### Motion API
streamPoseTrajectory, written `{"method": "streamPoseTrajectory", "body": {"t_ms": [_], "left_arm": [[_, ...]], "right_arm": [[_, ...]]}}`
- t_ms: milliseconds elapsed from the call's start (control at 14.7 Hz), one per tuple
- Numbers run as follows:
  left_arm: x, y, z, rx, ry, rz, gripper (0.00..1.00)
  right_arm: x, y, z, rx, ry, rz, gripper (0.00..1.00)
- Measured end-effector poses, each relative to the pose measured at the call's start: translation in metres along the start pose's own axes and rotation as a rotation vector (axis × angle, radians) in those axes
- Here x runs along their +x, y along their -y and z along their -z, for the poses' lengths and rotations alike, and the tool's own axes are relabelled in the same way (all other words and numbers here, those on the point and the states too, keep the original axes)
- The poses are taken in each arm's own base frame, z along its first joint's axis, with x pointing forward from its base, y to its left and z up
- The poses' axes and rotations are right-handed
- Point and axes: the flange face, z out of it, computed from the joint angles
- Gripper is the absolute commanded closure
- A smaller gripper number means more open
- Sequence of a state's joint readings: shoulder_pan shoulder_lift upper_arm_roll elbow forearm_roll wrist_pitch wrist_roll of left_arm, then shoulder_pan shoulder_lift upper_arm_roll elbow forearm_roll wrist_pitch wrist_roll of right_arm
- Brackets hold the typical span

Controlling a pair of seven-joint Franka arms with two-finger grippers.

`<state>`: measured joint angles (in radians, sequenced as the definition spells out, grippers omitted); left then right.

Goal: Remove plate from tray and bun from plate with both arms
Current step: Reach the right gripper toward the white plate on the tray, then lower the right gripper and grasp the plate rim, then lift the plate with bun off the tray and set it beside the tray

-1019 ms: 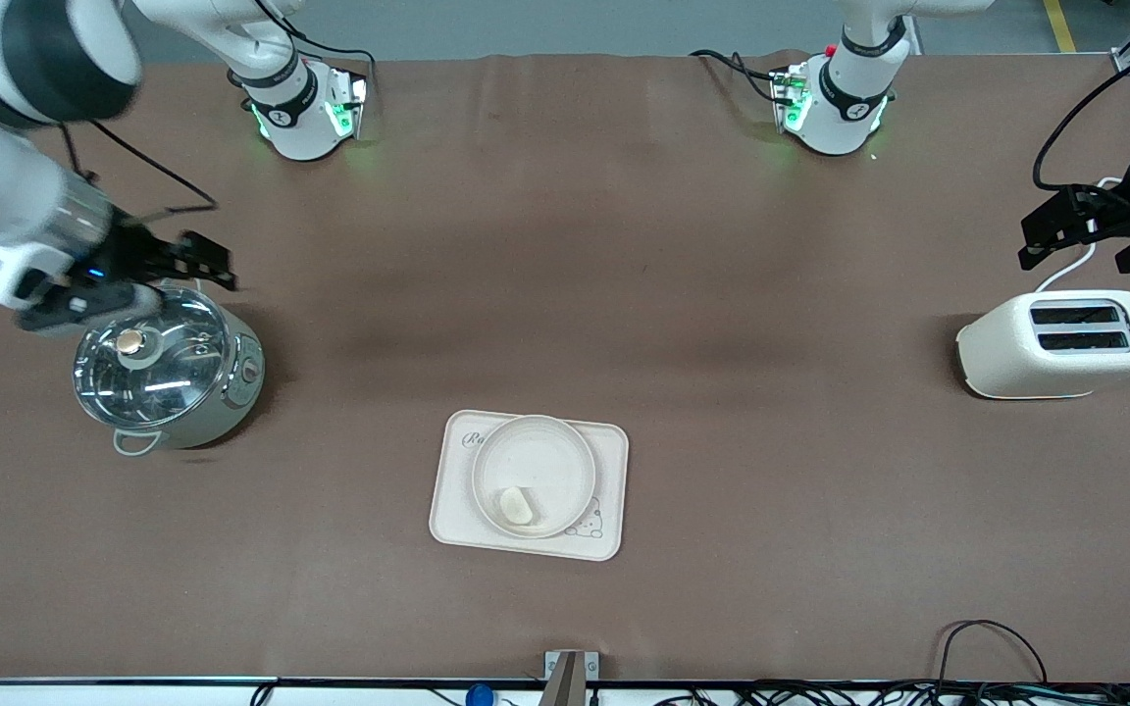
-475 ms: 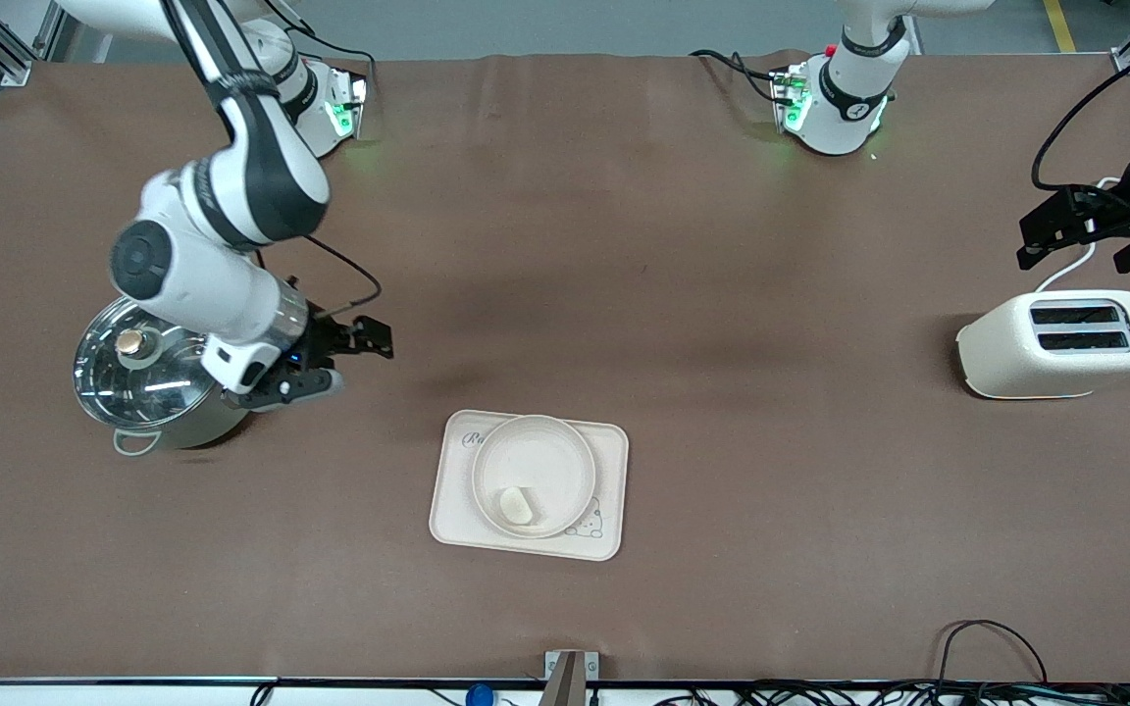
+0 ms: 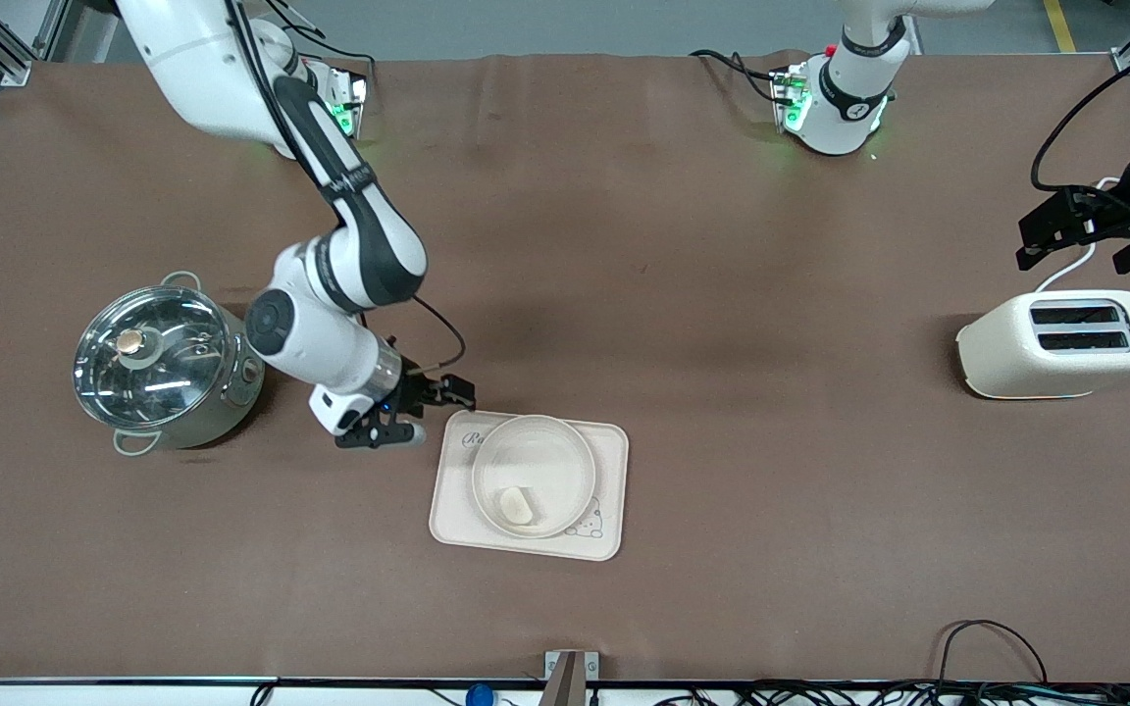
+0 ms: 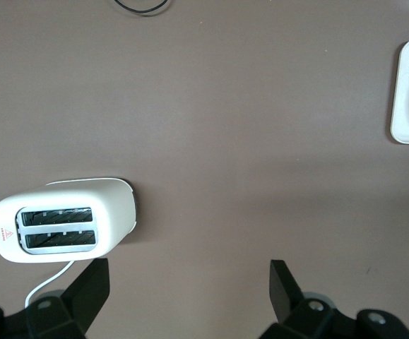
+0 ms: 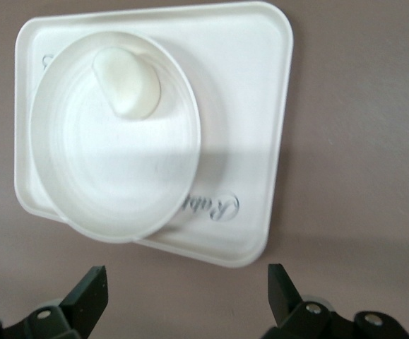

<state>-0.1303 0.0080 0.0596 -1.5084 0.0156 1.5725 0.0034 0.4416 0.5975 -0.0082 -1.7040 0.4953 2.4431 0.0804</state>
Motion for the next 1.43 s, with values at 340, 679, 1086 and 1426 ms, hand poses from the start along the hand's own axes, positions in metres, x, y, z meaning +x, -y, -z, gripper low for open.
{"method": "streamPoseTrajectory", "body": {"t_ms": [340,679,1086,1426], "left_arm": [[0.000,0.000,0.000,0.000,0.001,0.000,0.00],[0.000,0.000,0.000,0.000,0.001,-0.001,0.00],[0.000,0.000,0.000,0.000,0.001,-0.001,0.00],[0.000,0.000,-0.001,0.000,0.001,-0.001,0.00]], "right_arm": [[0.038,-0.008,-0.038,0.000,-0.025,-0.017,0.06],[0.044,-0.012,-0.060,-0.001,-0.056,-0.036,0.42],[0.049,-0.003,-0.082,0.006,-0.071,-0.049,0.80],[0.052,-0.003,-0.080,0.013,-0.081,-0.067,1.00]]}}
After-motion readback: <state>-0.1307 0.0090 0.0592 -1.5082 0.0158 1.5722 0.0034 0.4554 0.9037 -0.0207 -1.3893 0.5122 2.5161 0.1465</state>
